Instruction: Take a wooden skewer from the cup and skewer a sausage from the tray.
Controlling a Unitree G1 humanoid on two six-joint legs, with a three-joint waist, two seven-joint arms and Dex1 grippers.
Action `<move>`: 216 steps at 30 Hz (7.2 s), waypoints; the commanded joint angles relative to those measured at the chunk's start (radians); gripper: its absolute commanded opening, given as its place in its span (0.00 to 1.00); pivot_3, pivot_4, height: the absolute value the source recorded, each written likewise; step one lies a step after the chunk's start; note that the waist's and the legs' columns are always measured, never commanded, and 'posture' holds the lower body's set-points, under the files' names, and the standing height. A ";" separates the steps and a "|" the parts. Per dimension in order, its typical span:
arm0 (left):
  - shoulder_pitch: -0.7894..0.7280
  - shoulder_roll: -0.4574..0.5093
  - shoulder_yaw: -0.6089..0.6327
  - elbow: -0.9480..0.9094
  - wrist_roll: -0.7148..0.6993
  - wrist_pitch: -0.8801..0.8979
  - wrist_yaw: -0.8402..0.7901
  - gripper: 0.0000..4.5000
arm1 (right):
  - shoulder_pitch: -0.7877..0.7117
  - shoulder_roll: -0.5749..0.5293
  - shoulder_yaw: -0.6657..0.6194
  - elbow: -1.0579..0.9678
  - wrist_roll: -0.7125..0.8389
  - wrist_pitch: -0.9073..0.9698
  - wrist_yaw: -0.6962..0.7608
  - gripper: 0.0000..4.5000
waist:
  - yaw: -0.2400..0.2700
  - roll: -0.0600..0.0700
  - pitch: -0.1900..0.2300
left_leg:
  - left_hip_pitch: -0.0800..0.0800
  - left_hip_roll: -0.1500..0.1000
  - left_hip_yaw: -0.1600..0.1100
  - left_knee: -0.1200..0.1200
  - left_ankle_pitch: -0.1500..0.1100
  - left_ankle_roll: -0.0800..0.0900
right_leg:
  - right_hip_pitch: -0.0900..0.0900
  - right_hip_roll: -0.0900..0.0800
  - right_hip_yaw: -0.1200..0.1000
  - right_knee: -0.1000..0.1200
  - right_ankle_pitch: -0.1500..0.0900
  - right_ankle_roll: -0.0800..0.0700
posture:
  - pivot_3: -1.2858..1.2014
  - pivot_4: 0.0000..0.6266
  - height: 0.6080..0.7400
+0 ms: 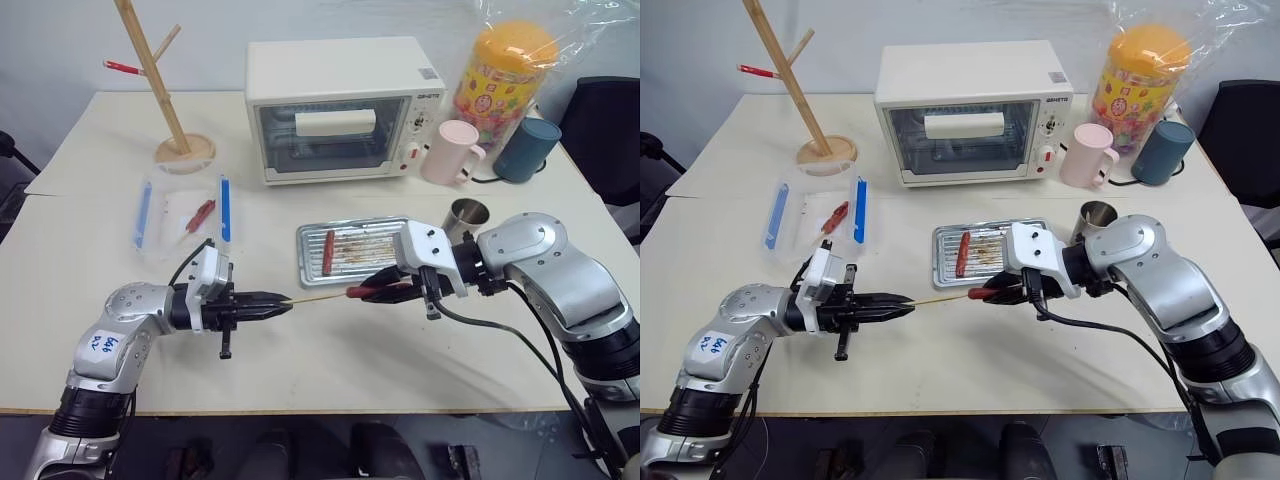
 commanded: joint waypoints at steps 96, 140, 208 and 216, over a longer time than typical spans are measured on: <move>-0.111 -0.002 -0.037 0.025 0.025 0.003 -0.049 0.00 | 0.002 -0.007 0.032 -0.018 -0.037 -0.006 0.015 0.17 | 0.001 0.000 0.000 | 0.000 0.000 0.000 0.001 0.000 0.000 | 0.000 0.000 0.000 0.002 0.000 0.000 | 0.52 0.24 1.00; -0.145 -0.005 -0.055 0.064 0.064 -0.005 -0.062 0.00 | -0.001 -0.013 0.035 -0.025 -0.038 0.012 0.024 0.17 | 0.000 0.000 0.000 | 0.000 0.000 0.000 0.001 0.000 0.000 | 0.000 0.000 0.000 0.003 0.000 0.000 | 0.52 0.24 1.00; -0.060 -0.135 -0.013 0.079 0.048 -0.068 0.005 0.00 | -0.023 0.004 -0.122 -0.055 0.090 -0.001 0.054 0.72 | 0.002 0.000 0.000 | 0.000 0.000 0.000 0.002 0.000 0.000 | 0.000 0.000 -0.001 0.003 0.000 0.000 | 0.52 0.24 1.00; 0.126 -0.173 0.298 -0.016 -0.116 -0.080 0.201 0.00 | 0.312 0.103 -0.534 -0.102 0.327 -0.101 -0.070 0.99 | 0.017 -0.001 0.000 | 0.000 0.000 -0.001 0.002 0.000 0.000 | 0.001 0.000 -0.001 0.003 0.000 0.000 | 0.52 0.24 1.00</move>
